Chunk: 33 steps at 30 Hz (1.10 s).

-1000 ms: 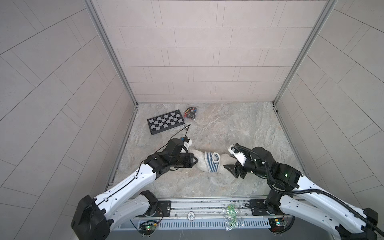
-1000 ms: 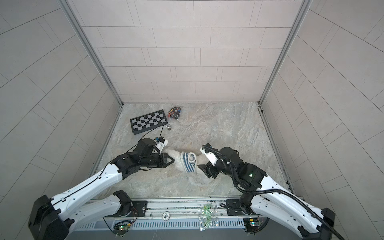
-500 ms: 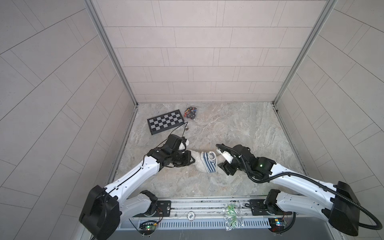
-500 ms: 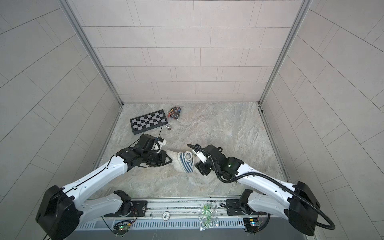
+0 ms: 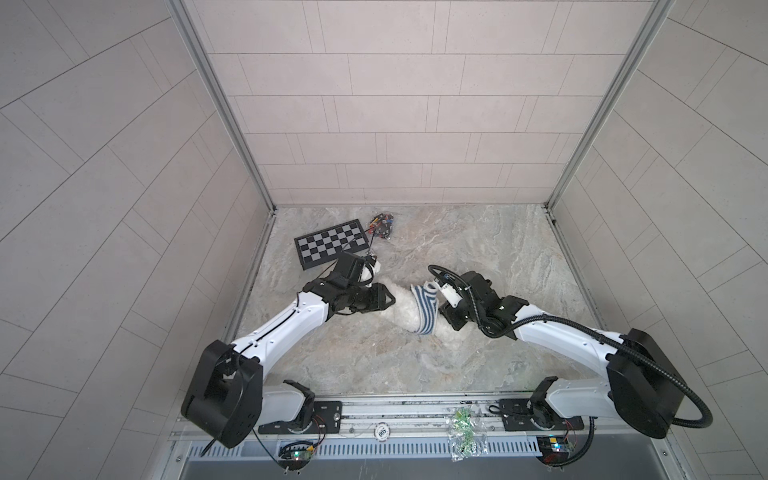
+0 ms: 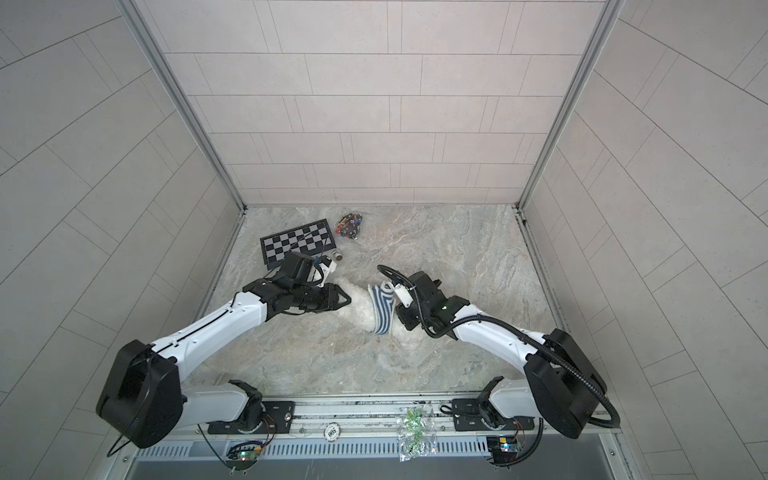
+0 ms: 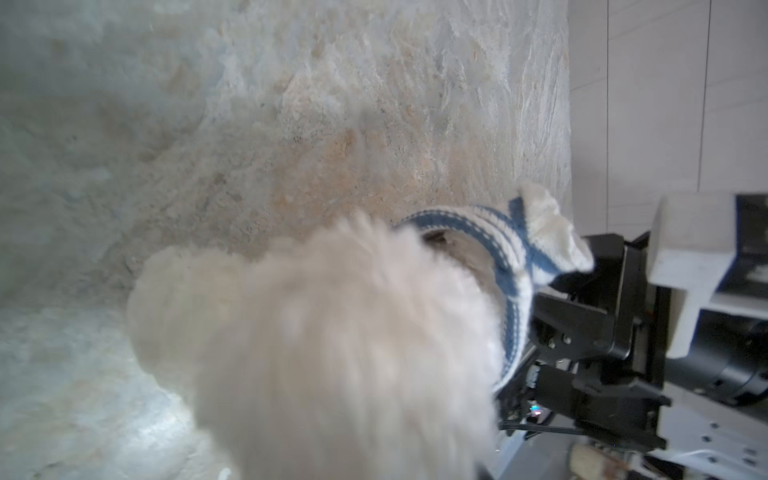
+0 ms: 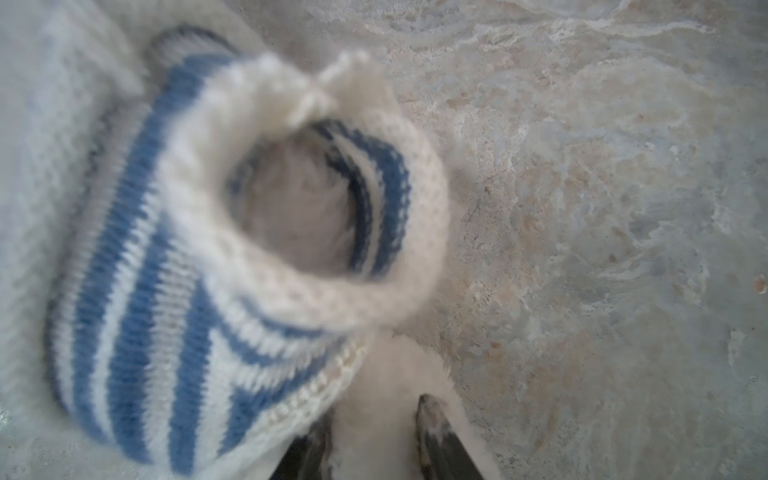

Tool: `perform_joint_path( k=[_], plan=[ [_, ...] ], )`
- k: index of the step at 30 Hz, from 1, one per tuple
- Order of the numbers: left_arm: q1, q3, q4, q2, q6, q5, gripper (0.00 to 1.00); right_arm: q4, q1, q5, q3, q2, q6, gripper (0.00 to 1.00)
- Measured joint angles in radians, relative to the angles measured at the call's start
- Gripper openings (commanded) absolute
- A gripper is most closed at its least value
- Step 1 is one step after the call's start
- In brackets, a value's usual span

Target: Dress the teddy bear

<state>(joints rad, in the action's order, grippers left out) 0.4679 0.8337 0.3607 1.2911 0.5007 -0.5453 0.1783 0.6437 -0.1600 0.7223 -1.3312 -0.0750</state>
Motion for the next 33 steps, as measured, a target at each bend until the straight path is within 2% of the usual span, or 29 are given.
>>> perform_joint_path(
  k=[4,9,12,16,23,27,33],
  plan=[
    [0.064,0.005,0.029,-0.078,-0.050,0.108,0.63,-0.018,-0.026,-0.001,0.014,-0.029,-0.003,0.35],
    [0.188,0.060,0.064,-0.121,-0.084,0.213,0.52,-0.023,-0.054,-0.006,0.018,-0.031,-0.017,0.41],
    [0.249,0.095,0.062,-0.093,-0.092,0.239,0.47,-0.021,-0.065,-0.009,0.014,-0.009,-0.030,0.46],
    [0.301,0.145,0.035,0.006,-0.102,0.249,0.46,-0.025,-0.070,-0.010,-0.018,0.081,-0.029,0.51],
    [0.308,0.169,-0.017,0.140,-0.110,0.259,0.43,-0.007,-0.065,-0.012,-0.060,0.243,-0.040,0.57],
    [0.291,0.182,-0.058,0.203,-0.113,0.257,0.43,0.008,-0.029,-0.013,-0.087,0.313,-0.063,0.62],
    [0.246,0.196,-0.138,0.280,-0.114,0.249,0.42,0.005,-0.003,-0.013,-0.146,0.277,-0.088,0.66]
  ],
)
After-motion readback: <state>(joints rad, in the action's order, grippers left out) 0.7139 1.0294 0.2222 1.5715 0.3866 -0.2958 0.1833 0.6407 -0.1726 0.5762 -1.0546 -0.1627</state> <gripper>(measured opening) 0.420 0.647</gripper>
